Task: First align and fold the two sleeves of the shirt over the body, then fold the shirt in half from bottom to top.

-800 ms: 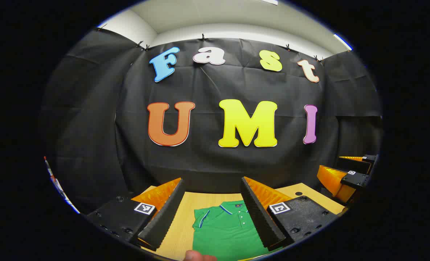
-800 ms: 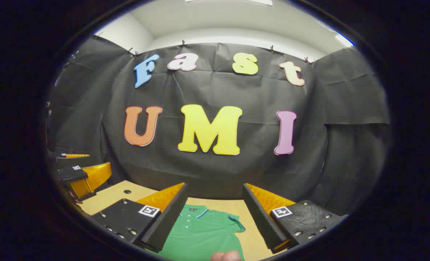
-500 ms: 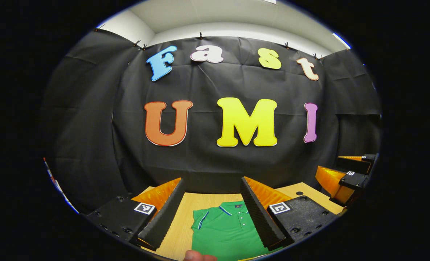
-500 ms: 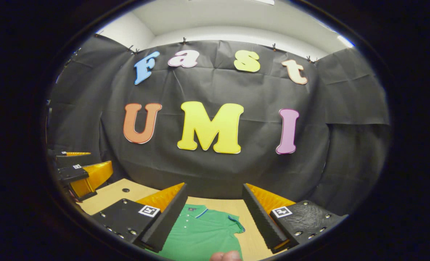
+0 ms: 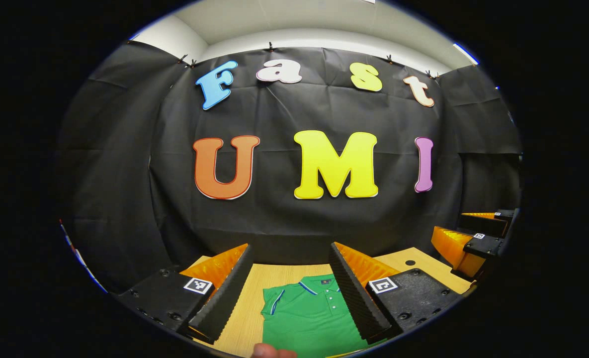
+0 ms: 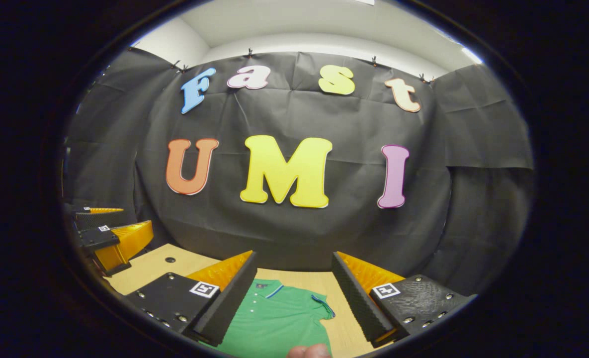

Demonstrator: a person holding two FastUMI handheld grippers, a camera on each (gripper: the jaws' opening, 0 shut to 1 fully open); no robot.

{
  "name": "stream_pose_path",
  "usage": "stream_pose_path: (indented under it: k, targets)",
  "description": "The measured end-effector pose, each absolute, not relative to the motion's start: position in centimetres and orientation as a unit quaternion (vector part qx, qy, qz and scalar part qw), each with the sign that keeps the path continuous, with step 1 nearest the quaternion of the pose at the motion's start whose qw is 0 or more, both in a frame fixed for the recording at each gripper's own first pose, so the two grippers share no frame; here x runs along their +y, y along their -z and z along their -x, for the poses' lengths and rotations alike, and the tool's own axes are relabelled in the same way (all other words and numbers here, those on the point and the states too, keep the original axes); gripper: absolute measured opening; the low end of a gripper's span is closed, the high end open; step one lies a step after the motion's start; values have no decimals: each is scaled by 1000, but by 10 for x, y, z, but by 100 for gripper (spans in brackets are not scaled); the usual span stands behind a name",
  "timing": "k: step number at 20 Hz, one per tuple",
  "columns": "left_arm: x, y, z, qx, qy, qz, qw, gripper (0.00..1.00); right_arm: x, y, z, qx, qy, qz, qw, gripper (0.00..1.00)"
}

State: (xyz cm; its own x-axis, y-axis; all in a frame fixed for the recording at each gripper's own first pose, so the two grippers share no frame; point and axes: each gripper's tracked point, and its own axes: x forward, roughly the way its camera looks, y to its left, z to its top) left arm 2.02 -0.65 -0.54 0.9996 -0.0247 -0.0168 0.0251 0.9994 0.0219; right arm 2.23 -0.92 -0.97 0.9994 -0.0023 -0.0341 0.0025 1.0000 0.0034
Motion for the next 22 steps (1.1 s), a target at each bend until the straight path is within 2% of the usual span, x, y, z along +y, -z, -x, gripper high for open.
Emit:
stream_pose_path:
  k: [7, 15, 22]
  targets:
    - [-9, 16, -27, 25, 11, -11, 1000, 98, -21, 33, -44, 53, -15, -9, 998, 95]
    - [-17, 52, -28, 70, 4, -16, 997, 98, -74, 159, -114, 192, -45, -21, 980, 96]
    - [-23, 72, -30, 105, -22, -14, 994, 99, -109, 268, -202, 255, -57, 9, 965, 96]
